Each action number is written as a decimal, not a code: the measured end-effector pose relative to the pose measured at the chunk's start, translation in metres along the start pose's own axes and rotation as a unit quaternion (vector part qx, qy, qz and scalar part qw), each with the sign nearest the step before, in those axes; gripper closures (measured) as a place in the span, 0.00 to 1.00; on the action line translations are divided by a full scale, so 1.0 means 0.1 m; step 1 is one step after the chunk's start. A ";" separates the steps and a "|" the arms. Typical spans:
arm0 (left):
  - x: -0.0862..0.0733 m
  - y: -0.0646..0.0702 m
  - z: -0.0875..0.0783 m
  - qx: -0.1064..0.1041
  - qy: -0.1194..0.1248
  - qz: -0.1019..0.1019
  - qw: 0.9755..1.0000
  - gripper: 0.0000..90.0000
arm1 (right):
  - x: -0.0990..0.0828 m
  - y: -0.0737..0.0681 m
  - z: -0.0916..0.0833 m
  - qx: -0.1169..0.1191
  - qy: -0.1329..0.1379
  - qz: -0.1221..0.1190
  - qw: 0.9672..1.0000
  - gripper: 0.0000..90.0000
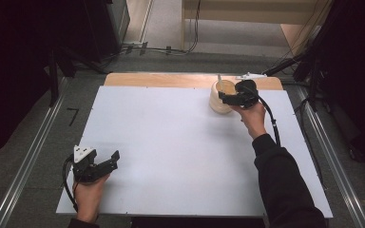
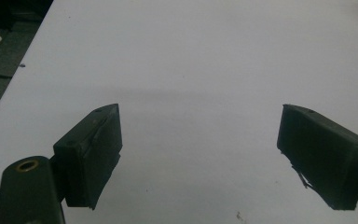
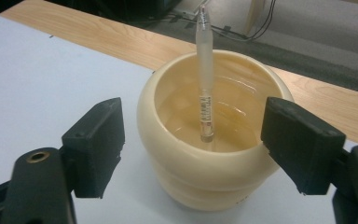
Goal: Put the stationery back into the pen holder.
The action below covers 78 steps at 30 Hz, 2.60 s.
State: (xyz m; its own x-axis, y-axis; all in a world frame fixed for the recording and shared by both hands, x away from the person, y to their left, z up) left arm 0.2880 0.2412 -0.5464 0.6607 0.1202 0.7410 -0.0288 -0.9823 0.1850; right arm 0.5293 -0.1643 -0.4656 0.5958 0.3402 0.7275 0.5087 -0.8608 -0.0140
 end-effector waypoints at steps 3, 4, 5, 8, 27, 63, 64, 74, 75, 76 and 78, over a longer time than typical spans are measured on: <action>0.00 0.00 0.00 0.000 0.001 0.001 1.000 0.16 | -0.04 -0.01 -0.03 0.001 -0.002 0.000 1.000 0.19; 0.00 0.00 0.00 0.000 0.002 0.002 1.000 0.16 | -0.06 -0.01 -0.04 0.002 -0.002 -0.001 1.000 0.19; 0.00 0.01 0.00 0.000 0.001 0.002 1.000 0.16 | -0.08 -0.01 -0.05 0.002 -0.003 0.000 1.000 0.19; 0.01 0.01 0.00 -0.001 0.002 0.002 1.000 0.16 | -0.15 -0.01 -0.06 0.003 -0.006 -0.001 1.000 0.19; 0.01 0.02 -0.01 -0.001 0.003 0.003 1.000 0.16 | -0.50 -0.11 -0.26 0.007 -0.007 -0.006 1.000 0.18; -0.01 0.06 0.01 0.000 -0.001 0.008 1.000 0.16 | -1.40 -0.17 -0.74 0.020 -0.034 -0.015 0.999 0.17; -0.01 0.06 0.01 0.000 -0.001 0.008 1.000 0.16 | -1.42 -0.16 -0.75 0.019 -0.037 -0.015 0.999 0.17; -0.01 0.06 0.01 0.000 -0.002 0.008 1.000 0.16 | -1.61 -0.09 -0.90 0.011 -0.038 -0.011 0.999 0.17; -0.01 0.06 0.01 0.000 -0.002 0.008 1.000 0.16 | -1.62 -0.08 -0.92 0.009 -0.037 -0.011 0.999 0.17; -0.01 0.06 0.01 0.000 -0.001 0.009 1.000 0.16 | -1.64 -0.07 -0.94 0.007 -0.037 -0.009 0.999 0.17; -0.01 0.06 0.01 0.000 -0.001 0.009 1.000 0.16 | -1.67 -0.06 -0.99 0.005 -0.035 -0.008 0.999 0.17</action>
State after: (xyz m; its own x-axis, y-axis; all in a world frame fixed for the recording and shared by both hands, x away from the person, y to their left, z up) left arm 0.2878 0.2353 -0.5463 0.6620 0.1023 0.7425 -0.0405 -0.9843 0.1716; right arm 0.3657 -0.2537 -0.5195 0.6295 0.3801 0.6777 0.5240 -0.8516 -0.0092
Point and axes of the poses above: each handheld gripper's, and its own axes: z roughly forward along the jaws, x roughly out of its top, y roughly to its right, the point moved 8 cm from there along z, roughly forward along the jaws, and after that the axes turned 8 degrees about -y, right-handed, at the moved point
